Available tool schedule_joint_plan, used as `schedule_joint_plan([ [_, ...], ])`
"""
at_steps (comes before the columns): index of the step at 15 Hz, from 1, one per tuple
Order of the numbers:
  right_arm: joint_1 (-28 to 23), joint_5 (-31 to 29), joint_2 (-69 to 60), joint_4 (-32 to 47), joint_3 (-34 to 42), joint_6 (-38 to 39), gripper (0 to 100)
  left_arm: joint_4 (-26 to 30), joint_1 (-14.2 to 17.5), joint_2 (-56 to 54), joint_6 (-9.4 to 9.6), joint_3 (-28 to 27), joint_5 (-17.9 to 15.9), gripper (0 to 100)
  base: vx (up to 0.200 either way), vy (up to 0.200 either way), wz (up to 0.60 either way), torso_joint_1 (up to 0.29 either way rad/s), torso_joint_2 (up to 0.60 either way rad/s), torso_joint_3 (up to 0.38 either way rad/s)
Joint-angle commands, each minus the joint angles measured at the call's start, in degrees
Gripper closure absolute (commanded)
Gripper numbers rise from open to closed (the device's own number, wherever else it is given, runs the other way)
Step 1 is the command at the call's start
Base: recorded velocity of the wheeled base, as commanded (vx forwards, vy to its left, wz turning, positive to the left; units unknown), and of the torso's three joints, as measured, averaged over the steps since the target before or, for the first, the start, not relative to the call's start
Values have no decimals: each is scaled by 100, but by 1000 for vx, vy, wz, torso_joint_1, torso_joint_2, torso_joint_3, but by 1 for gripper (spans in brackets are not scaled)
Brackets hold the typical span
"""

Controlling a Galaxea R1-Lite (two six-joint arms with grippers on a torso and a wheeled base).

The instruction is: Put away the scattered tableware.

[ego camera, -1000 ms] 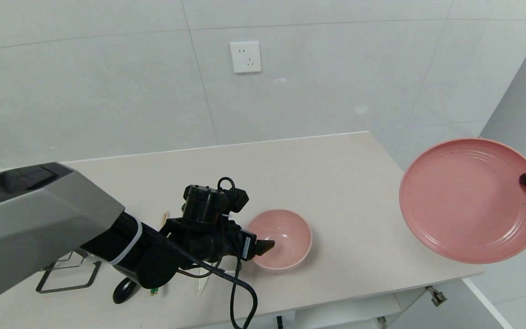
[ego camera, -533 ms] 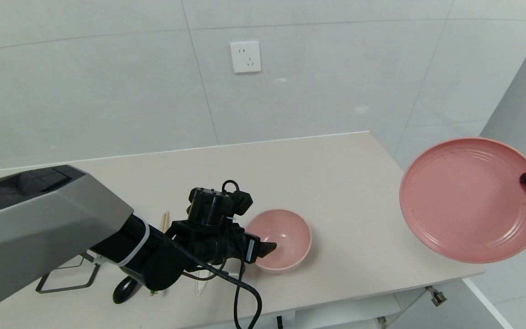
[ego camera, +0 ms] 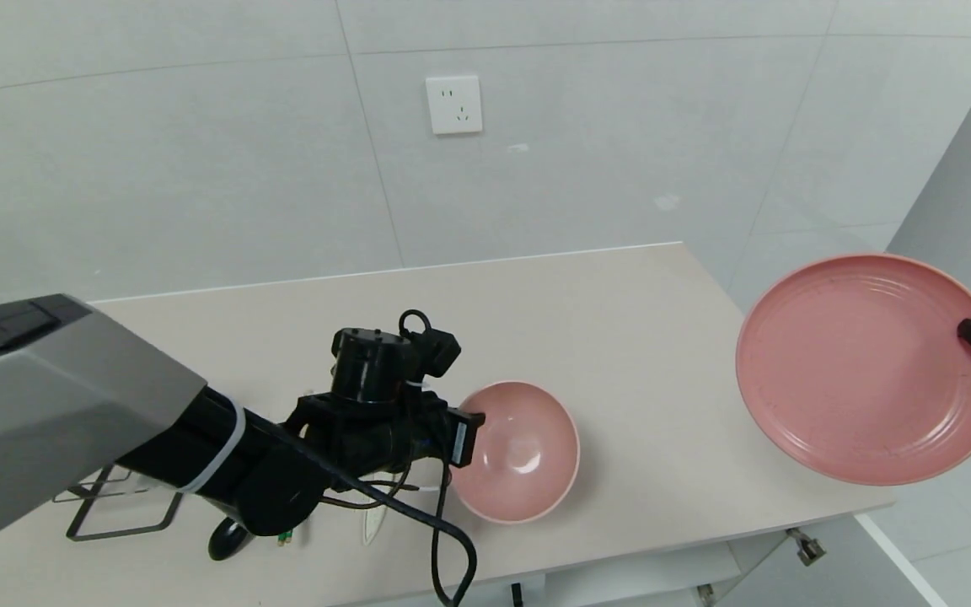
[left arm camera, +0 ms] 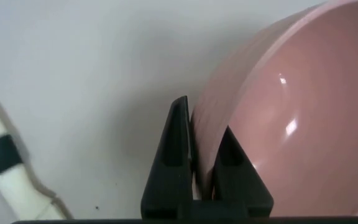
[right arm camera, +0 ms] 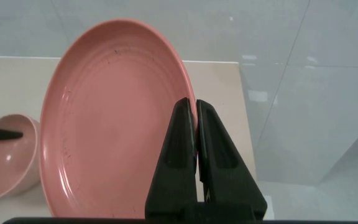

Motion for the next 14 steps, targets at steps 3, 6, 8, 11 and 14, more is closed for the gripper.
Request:
schedule_joint_plan([
  [3,-7,1,-23,-1,1,-1,100,-111,-1,-986,27,207,-30,100,0,0,0,0,0,0],
  [6,-7,1,-40,-1,-16,-1,100,-172,-1,-1584,27,673,-170,100,0,0,0,0,0,0],
  [8,-7,1,-58,-1,-104,43,100,-471,-1,-1961,45,1121,-205,100,0,0,0,0,0,0],
  [11,1,1,-110,-160,-227,17,100,-963,-1,-2366,-8,1605,-249,100,0,0,0,0,0,0],
  [14,195,27,-67,-256,-183,-18,100,-2150,43,-2577,-263,1930,-777,100,0,0,0,0,0,0],
])
